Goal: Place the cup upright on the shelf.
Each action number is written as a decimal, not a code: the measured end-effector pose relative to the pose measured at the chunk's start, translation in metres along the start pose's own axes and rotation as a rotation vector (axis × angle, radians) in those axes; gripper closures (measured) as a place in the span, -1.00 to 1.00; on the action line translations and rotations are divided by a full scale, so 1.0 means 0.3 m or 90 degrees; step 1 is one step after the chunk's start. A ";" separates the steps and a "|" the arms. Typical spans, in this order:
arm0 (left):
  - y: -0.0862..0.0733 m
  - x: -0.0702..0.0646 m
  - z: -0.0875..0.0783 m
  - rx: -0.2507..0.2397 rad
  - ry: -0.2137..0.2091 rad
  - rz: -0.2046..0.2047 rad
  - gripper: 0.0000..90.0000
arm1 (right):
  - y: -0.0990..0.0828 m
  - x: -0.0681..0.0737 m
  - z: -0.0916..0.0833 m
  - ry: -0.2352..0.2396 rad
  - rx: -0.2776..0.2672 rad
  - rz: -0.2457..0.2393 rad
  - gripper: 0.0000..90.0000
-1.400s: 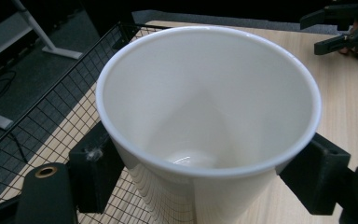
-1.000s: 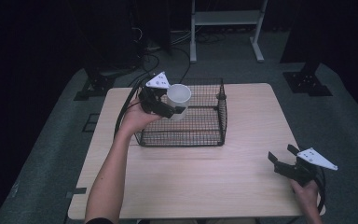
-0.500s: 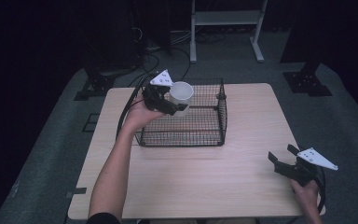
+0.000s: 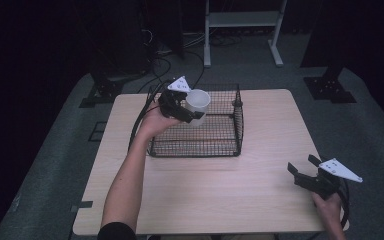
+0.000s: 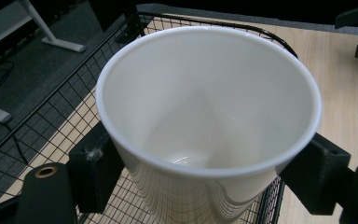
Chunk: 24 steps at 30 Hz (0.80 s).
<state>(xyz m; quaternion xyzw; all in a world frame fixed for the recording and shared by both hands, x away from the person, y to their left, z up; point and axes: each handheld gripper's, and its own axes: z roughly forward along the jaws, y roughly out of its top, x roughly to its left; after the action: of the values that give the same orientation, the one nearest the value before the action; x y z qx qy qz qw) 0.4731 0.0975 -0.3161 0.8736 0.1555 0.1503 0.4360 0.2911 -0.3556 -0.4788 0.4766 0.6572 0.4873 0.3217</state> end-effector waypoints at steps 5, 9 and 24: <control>-0.011 0.011 0.024 0.012 -0.003 -0.008 -0.52 | 0.000 0.000 0.000 0.000 0.000 0.001 -0.71; -0.017 0.017 0.035 0.017 -0.003 -0.013 -0.52 | 0.000 -0.001 0.000 0.001 0.000 0.001 -0.71; -0.040 0.035 0.100 0.038 -0.015 -0.022 -0.52 | 0.000 -0.002 0.000 0.002 -0.001 0.002 -0.71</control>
<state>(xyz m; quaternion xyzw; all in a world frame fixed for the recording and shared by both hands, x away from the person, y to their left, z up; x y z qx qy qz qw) 0.4927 0.0870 -0.3417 0.8852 0.1698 0.1277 0.4138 0.2912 -0.3562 -0.4789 0.4770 0.6565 0.4889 0.3201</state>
